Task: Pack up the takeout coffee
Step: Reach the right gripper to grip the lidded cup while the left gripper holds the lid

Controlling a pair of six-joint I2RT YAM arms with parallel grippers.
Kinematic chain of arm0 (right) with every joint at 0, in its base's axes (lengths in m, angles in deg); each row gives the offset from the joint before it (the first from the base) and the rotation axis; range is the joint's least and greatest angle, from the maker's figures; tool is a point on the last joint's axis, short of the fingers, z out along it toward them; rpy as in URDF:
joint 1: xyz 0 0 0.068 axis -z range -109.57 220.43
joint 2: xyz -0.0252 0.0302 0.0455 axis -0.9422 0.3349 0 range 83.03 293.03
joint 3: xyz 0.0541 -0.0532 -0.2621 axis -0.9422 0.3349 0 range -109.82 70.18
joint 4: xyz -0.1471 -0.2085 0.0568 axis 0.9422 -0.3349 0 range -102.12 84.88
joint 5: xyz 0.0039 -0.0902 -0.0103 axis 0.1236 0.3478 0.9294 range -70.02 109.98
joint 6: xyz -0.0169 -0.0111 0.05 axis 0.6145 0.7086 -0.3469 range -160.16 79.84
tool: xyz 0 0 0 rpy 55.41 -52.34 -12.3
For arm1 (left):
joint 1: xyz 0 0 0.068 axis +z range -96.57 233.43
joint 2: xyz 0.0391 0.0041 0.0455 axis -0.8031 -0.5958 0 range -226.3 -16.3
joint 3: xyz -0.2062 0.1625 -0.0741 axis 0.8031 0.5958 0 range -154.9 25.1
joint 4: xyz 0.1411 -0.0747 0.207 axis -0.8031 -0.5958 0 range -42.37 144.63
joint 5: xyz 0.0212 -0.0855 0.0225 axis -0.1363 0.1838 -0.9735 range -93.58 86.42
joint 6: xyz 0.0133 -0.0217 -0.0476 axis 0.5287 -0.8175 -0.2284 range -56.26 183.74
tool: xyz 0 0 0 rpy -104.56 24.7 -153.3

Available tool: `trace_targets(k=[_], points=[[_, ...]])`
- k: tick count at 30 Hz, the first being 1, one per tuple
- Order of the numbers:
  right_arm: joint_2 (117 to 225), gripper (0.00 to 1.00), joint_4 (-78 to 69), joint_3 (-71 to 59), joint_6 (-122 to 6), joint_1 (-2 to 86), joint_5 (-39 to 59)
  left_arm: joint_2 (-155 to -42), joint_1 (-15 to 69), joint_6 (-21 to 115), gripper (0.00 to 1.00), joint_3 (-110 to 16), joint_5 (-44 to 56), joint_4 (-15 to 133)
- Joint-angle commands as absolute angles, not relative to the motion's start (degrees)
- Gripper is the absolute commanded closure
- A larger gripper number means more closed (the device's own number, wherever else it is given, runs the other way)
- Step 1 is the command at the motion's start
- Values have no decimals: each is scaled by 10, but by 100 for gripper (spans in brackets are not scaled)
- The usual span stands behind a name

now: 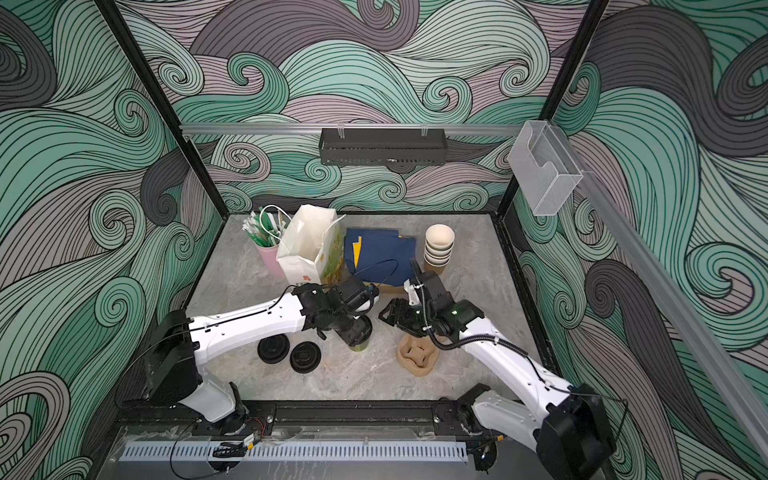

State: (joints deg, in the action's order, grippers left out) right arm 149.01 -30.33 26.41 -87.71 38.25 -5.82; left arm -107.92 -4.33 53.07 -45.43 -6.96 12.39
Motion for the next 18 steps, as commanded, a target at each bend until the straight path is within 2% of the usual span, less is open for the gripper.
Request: trace_targets(k=[1,6,11,18], points=[[1524,28,-239,254,-866,384,-118,-1095,-46,546,31,-423,-31,96],[1566,28,-207,263,-857,384,-165,-1088,-46,548,31,-417,-30,105],[1581,33,-182,277,-853,384,-200,-1088,-46,548,31,-416,-28,113],[1595,47,-177,290,-852,383,-207,-1088,-45,548,31,-416,-30,114]])
